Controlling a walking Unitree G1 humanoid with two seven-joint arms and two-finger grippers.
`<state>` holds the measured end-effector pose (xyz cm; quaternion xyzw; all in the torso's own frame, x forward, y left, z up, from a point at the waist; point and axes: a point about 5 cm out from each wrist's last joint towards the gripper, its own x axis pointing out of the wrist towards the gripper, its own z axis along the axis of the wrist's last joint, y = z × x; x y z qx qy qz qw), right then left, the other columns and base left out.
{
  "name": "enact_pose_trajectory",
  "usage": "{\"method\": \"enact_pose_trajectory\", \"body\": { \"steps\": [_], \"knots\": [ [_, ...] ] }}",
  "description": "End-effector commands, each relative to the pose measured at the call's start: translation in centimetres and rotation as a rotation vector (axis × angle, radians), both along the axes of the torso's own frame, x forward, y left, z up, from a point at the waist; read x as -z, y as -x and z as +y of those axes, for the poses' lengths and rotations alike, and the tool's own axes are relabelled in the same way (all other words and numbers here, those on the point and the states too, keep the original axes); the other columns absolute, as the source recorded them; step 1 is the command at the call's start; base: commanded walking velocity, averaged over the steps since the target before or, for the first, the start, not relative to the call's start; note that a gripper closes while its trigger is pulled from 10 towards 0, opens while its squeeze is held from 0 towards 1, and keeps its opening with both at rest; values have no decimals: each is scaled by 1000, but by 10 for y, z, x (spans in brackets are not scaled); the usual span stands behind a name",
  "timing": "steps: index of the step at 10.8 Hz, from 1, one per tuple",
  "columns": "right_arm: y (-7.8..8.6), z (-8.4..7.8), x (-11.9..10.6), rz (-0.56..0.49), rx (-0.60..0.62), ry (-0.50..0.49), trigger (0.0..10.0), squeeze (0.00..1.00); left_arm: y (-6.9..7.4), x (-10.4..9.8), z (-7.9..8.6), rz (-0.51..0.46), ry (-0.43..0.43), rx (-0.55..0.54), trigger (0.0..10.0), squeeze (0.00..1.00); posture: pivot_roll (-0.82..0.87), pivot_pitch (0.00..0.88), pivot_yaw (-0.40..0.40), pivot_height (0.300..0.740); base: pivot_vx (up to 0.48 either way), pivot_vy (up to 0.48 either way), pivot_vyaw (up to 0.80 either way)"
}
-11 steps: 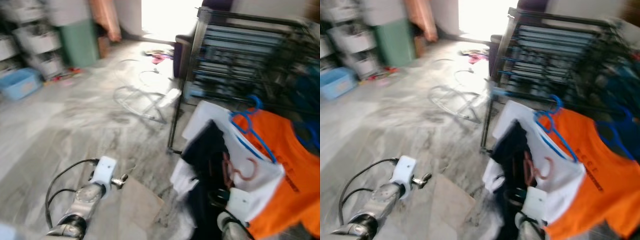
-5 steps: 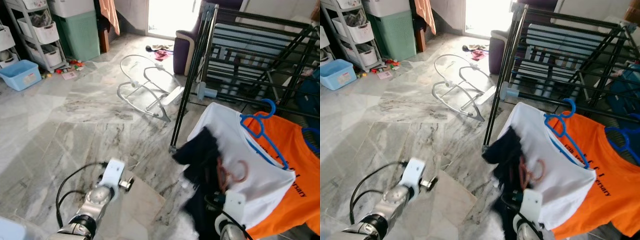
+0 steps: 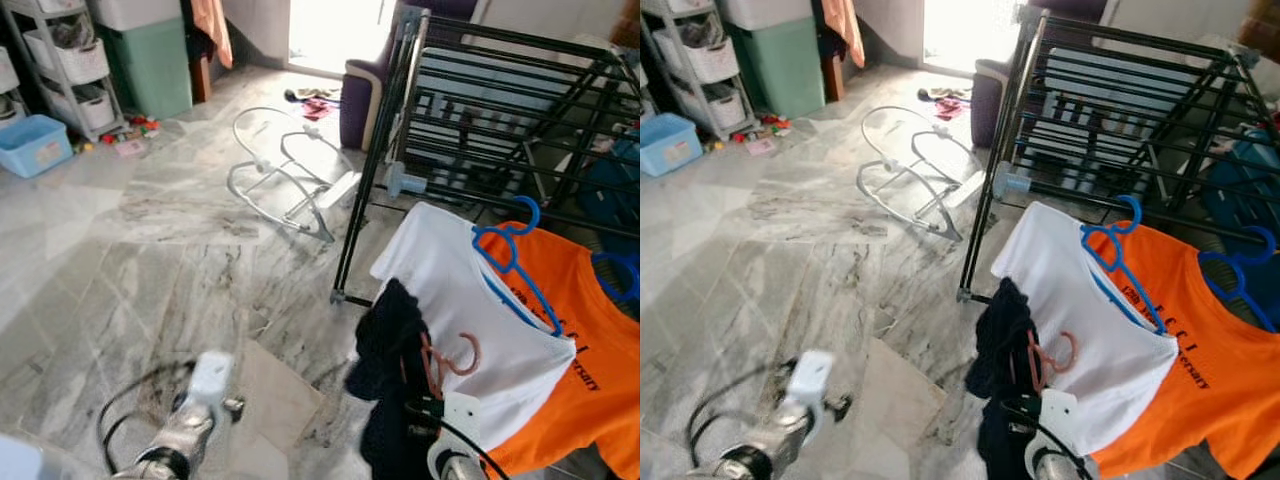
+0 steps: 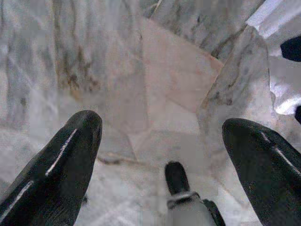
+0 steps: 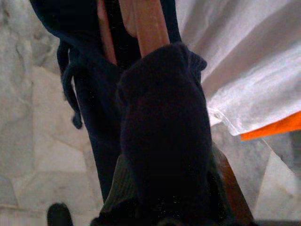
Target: Hang hanger
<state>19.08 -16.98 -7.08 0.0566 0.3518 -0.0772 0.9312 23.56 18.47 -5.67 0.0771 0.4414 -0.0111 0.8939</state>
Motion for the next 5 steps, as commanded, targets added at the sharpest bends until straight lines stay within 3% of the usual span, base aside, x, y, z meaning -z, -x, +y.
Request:
{"method": "enact_pose_trajectory", "body": {
  "steps": [1,3,5],
  "knots": [
    [-4,-7,-2,-5,-17,38,10000,0,0,1,-3,14,-21,17,10000,0,7,0,-123,740,0,0,0],
    [0,-8,3,36,-61,61,10000,0,5,4,-3,43,-65,56,10000,0,13,0,-131,740,0,0,0],
    [6,-10,7,52,0,45,10000,0,-4,-2,-8,22,-91,158,10000,0,20,0,-102,740,0,0,0]
  ]
}}
